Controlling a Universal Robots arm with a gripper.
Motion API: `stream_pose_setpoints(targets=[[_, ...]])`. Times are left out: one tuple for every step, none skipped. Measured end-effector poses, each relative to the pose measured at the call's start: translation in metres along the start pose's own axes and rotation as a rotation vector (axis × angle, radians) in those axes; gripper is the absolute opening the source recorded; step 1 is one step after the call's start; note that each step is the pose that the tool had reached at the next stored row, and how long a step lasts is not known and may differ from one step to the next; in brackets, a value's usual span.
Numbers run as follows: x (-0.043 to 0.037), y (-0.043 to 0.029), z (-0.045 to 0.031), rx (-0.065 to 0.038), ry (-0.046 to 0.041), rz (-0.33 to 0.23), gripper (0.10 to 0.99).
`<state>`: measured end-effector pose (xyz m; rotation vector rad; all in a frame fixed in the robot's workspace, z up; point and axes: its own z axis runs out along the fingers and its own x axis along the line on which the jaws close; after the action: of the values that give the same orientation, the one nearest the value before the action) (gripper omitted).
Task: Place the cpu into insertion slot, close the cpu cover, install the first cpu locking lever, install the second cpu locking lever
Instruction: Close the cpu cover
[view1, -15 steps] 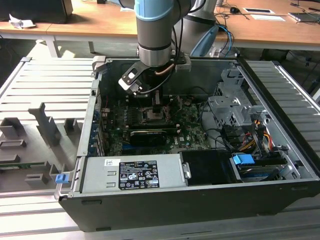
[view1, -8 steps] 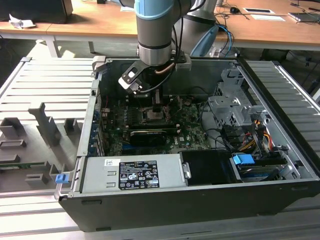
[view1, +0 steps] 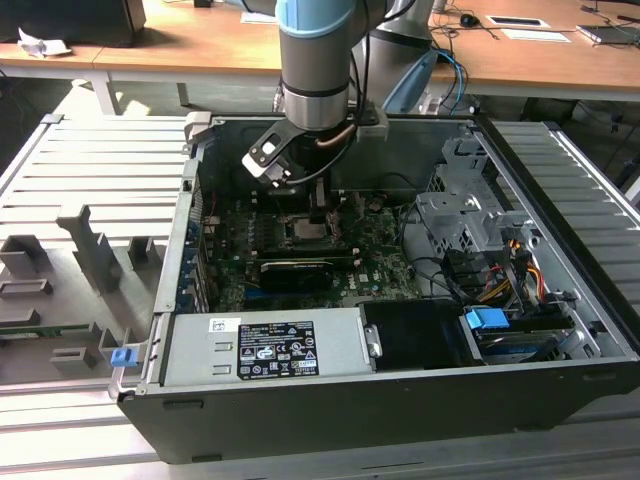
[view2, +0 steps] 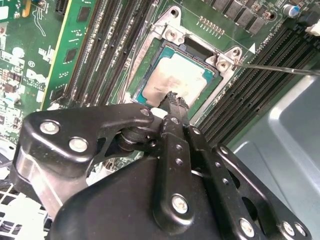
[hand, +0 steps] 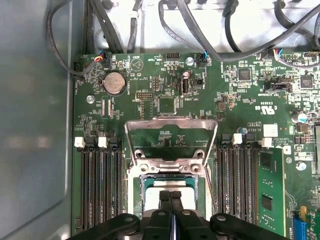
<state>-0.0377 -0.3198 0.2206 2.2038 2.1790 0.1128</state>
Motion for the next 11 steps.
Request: stream_pose_setpoints(targets=[[0.0, 0.0001, -0.0015, 0.0, 0.0, 0.0, 0.106], [0.0001, 0.0002, -0.0031, 0.0, -0.0001, 0.0, 0.106], [0.0001, 0.0003, -0.0039, 0.0, -0.0001, 0.0, 0.106], [0.0001, 0.0004, -0.0047, 0.0, -0.0001, 0.0, 0.106], [0.0002, 0.0005, -0.0065, 0.0, -0.0002, 0.0, 0.106], [0.0002, 0.0006, -0.0076, 0.0, -0.0002, 0.0, 0.106], [0.0002, 0.0007, -0.0083, 0.0, -0.0002, 0.0, 0.106], [0.0003, 0.0007, -0.0088, 0.0, -0.0002, 0.0, 0.106], [0.0003, 0.0008, -0.0095, 0.0, -0.0003, 0.0, 0.106], [0.0003, 0.0008, -0.0101, 0.0, -0.0003, 0.0, 0.106], [0.0003, 0.0009, -0.0114, 0.0, -0.0003, 0.0, 0.106]])
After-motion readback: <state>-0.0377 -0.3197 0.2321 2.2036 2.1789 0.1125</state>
